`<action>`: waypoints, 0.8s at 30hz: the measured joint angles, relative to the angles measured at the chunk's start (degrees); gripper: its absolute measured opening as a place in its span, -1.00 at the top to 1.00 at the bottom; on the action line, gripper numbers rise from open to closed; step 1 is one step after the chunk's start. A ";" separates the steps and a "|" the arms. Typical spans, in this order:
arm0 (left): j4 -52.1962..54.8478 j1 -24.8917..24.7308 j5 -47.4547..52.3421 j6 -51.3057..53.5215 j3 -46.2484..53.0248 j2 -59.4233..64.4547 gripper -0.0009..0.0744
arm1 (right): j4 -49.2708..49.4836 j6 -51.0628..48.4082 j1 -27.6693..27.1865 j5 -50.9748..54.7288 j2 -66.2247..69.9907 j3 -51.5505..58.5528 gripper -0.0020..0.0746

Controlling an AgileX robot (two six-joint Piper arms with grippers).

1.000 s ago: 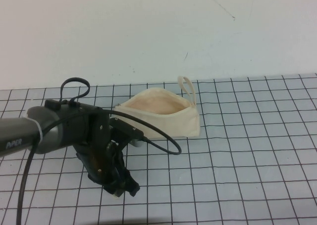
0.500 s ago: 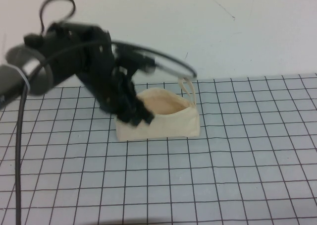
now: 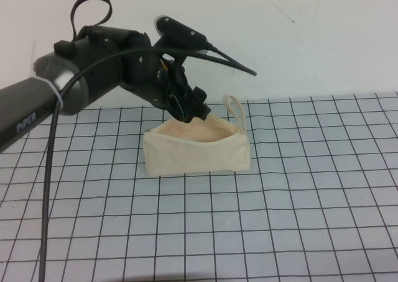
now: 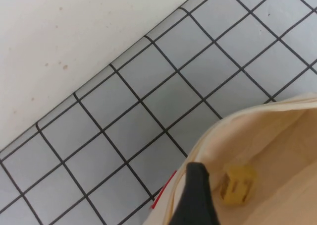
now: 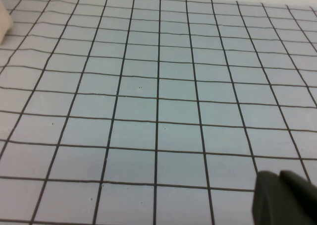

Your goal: Put eraser into pencil case

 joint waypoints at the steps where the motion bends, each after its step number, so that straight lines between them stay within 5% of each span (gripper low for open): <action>1: 0.13 0.00 0.24 0.00 0.00 0.00 -0.32 | 0.00 0.00 0.00 0.00 0.00 0.00 0.95; 3: 0.47 -0.09 1.37 -1.39 -0.14 -0.58 -0.17 | 0.00 0.00 0.00 0.00 0.00 0.00 0.95; 7: -0.34 -0.09 3.05 -4.97 -0.94 -5.02 0.60 | 0.00 0.00 0.00 0.00 0.00 0.00 0.95; 10: -0.57 -0.09 2.21 -6.29 -1.06 -11.65 0.86 | 0.00 0.00 0.00 0.00 0.00 0.00 0.95; 18: 14.98 -0.09 4.84 -17.26 -0.56 -30.01 0.97 | 0.00 0.00 0.00 0.00 0.00 0.00 0.95; 24: 22.10 -0.09 -1.21 -24.77 15.80 -45.36 0.98 | 0.00 0.00 0.00 0.00 0.00 0.00 0.95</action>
